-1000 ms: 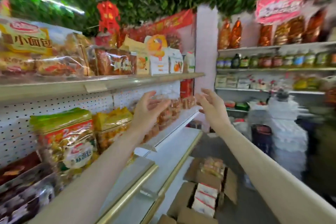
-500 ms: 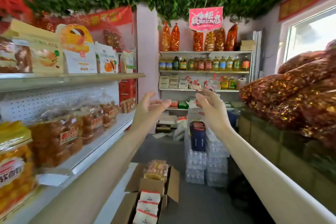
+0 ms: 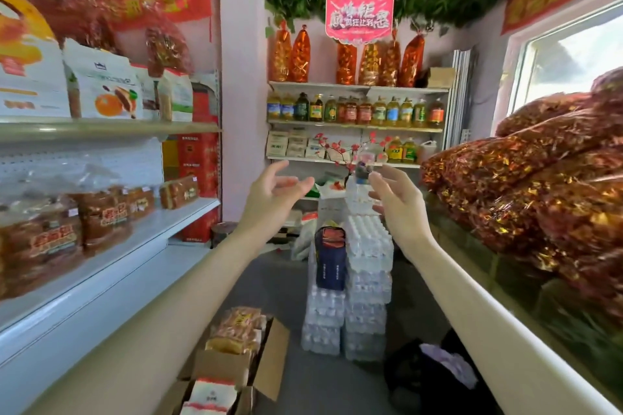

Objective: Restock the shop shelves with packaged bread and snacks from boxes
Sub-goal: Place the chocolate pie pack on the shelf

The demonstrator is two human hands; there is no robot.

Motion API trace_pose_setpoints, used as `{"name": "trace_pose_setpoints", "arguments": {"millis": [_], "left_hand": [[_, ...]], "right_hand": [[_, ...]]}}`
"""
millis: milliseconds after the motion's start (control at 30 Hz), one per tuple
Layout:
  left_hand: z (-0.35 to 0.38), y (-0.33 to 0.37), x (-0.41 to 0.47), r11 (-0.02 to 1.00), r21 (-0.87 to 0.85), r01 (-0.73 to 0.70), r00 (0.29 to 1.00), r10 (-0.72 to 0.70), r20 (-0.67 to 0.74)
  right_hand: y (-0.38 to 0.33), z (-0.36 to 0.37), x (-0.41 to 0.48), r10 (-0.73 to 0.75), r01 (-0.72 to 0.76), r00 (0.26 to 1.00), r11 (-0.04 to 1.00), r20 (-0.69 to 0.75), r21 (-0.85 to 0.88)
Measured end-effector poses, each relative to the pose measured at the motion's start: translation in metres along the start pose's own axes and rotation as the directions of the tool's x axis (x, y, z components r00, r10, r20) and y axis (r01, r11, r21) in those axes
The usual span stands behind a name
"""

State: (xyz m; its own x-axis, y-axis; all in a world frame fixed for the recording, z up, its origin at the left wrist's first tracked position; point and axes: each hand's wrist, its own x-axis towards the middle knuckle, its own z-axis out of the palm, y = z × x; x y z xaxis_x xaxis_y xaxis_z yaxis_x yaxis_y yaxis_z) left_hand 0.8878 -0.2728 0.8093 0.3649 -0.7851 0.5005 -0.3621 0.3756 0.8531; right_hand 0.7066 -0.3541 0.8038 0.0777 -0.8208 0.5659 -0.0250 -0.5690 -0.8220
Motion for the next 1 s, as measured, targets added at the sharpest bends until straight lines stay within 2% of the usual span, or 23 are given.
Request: {"name": "trace_pose_setpoints", "arguments": {"millis": [167, 367, 567, 833, 933, 1000], "left_hand": [[0.043, -0.041, 0.067, 0.999, 0.042, -0.027, 1.0, 0.026, 0.012], [0.088, -0.108, 0.183, 0.998, -0.016, -0.068, 0.994, 0.066, -0.083], [0.102, -0.161, 0.281, 0.998, -0.013, -0.059, 0.987, 0.057, -0.152], [0.054, -0.241, 0.35, 0.992, 0.114, 0.059, 0.941, -0.017, -0.337], [0.029, -0.273, 0.369, 0.983, 0.14, 0.118, 0.887, -0.041, -0.461], [0.009, -0.297, 0.379, 0.974, 0.161, 0.162, 0.835, -0.048, -0.549]], "right_hand": [[0.06, 0.003, 0.067, 0.003, -0.003, 1.0, 1.0, 0.014, -0.004], [0.132, 0.033, 0.175, -0.024, 0.024, 0.999, 1.0, 0.039, -0.006], [0.185, 0.078, 0.277, -0.02, 0.025, 0.994, 0.999, 0.107, -0.037], [0.258, 0.188, 0.359, -0.021, -0.008, 0.948, 0.996, 0.318, 0.091], [0.288, 0.25, 0.384, -0.031, -0.039, 0.898, 0.988, 0.439, 0.15], [0.308, 0.295, 0.397, -0.044, -0.072, 0.836, 0.979, 0.546, 0.189]]}}
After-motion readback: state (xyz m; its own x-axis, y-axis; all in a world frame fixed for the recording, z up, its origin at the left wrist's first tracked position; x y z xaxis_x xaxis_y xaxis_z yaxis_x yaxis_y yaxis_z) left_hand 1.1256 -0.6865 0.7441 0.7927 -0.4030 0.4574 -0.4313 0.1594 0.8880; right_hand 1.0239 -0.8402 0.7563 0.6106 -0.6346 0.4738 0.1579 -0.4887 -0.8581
